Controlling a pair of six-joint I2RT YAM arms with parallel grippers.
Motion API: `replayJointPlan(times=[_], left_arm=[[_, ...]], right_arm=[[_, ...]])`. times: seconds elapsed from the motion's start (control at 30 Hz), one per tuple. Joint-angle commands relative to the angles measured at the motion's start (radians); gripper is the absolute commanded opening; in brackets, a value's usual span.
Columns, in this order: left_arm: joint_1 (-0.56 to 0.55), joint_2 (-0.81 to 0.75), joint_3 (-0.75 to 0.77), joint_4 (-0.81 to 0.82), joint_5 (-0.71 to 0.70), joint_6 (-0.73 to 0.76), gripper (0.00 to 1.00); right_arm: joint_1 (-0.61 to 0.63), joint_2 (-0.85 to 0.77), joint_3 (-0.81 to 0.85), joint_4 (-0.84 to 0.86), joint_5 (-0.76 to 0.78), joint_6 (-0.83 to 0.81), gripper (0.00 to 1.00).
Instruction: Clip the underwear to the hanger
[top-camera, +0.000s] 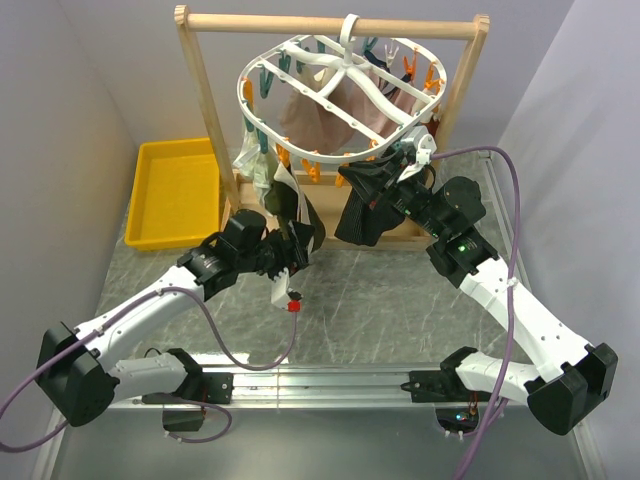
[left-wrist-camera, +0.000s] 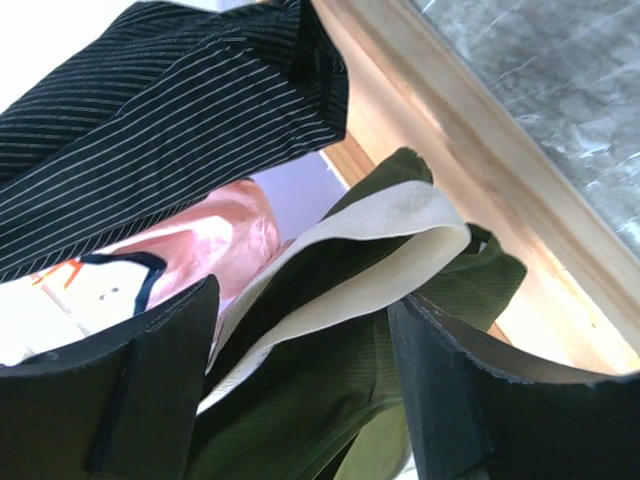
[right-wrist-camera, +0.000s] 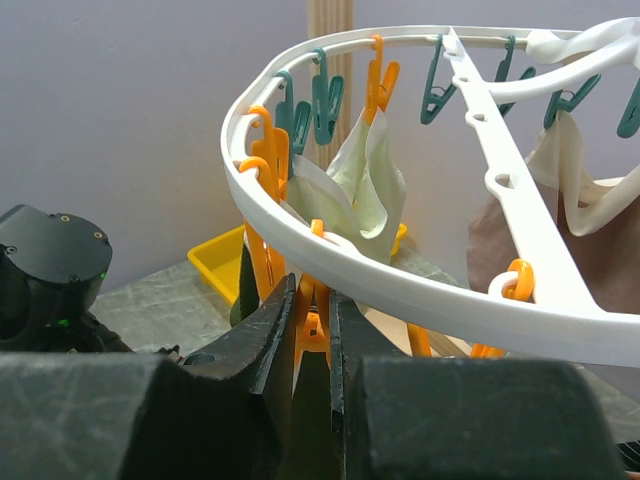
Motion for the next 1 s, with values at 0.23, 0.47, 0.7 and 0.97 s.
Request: replayJointPlan(times=[0.23,0.47,0.7,0.97], left_arm=[[0.005,0.058,0.099,-0.060,0.033,0.147,0.33],[0.005,0.119,0.290,-0.276,0.120,-0.058,0.00],[0.002,0.265,0.643,-0.587,0.217,-0.370,0.01],[-0.025,0.362,0.890,-0.728,0.225,-0.679,0.01]], right_arm=[[-0.001,0.000,0.006,0.009,-0.069,0.018,0.00],[0.002,-0.003,0.004,0.006,-0.069,0.013,0.00],[0.000,-0.002,0.006,0.007,-0.070,0.012,0.00],[-0.001,-0.002,0.007,0.000,-0.063,0.004,0.00]])
